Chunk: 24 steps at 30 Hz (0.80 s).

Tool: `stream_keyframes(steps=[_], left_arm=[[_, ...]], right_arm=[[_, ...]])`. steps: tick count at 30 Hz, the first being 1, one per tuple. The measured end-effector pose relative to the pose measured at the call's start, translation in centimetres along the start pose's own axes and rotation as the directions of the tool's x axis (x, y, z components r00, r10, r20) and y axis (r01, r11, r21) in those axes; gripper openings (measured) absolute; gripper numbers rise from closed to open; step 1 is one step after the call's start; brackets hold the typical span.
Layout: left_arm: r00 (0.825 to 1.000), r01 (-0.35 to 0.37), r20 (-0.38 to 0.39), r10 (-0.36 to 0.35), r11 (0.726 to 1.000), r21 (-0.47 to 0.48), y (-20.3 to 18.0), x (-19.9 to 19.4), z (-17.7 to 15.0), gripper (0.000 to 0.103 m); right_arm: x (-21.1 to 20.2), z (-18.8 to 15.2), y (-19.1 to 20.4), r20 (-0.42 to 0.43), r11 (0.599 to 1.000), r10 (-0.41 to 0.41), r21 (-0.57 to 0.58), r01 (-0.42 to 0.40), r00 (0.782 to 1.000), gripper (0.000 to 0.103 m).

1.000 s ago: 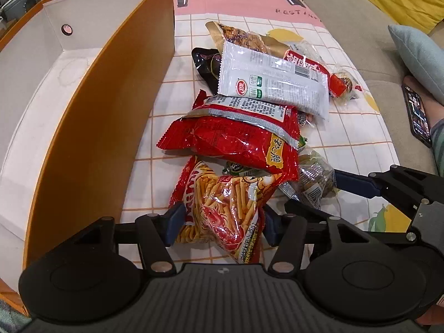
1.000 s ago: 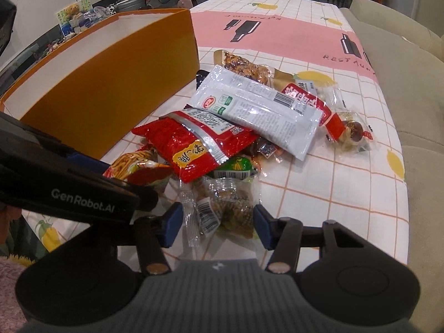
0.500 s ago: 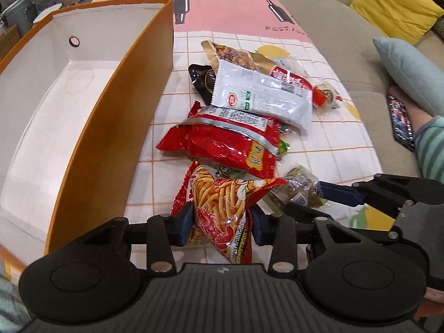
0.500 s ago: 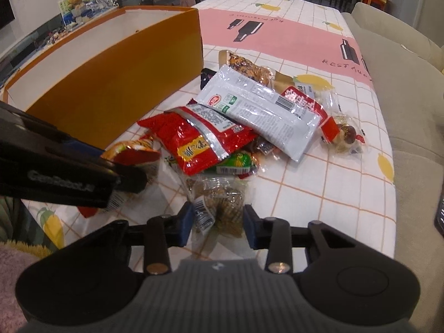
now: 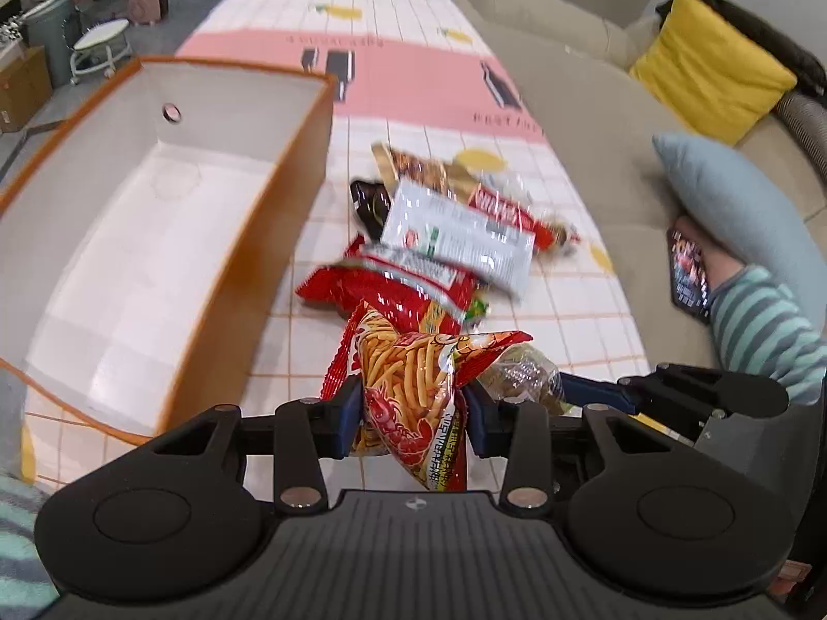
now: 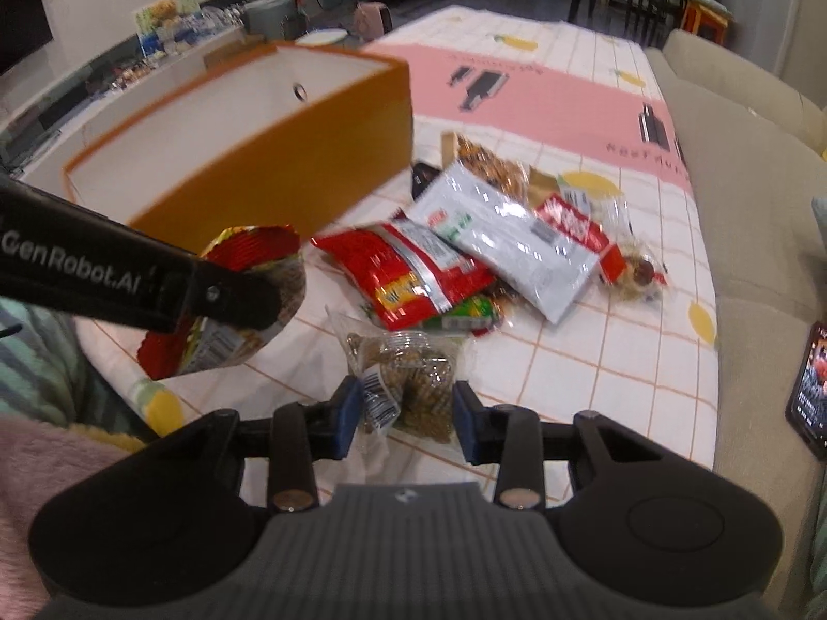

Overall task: Organize snacks
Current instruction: 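Carry both bags over the white box and release them inside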

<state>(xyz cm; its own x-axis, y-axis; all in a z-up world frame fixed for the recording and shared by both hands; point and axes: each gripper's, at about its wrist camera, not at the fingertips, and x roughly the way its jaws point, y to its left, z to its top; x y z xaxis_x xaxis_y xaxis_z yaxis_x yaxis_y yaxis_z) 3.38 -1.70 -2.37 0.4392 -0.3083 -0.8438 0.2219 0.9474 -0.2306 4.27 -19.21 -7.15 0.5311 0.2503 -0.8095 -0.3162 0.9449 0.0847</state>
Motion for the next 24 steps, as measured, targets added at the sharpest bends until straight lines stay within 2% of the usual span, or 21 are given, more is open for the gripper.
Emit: stream_keyframes(steps=[8,13,18,24], left_arm=[[0.990,-0.030,0.135,0.037,0.998,-0.053,2.1,-4.5,1.4,0.045],[0.981,-0.052,0.179,0.070,0.994,-0.101,4.8,-6.6,3.2,0.045],[0.981,-0.093,0.160,0.111,0.989,-0.115,7.7,-7.1,5.2,0.045],[0.981,-0.180,0.055,0.184,0.981,-0.077,10.2,-4.8,7.0,0.045]], right_arm=[[-3.4,2.3,1.1,0.122,0.999,0.036,-0.005,-0.036,0.992,0.036],[-4.7,5.5,2.9,0.199,0.994,0.086,-0.084,-0.071,0.976,0.036],[-4.6,9.0,5.9,0.228,0.969,0.170,-0.217,-0.120,0.959,0.036],[-1.8,12.4,10.0,0.147,0.913,0.223,-0.377,-0.154,0.964,0.036]])
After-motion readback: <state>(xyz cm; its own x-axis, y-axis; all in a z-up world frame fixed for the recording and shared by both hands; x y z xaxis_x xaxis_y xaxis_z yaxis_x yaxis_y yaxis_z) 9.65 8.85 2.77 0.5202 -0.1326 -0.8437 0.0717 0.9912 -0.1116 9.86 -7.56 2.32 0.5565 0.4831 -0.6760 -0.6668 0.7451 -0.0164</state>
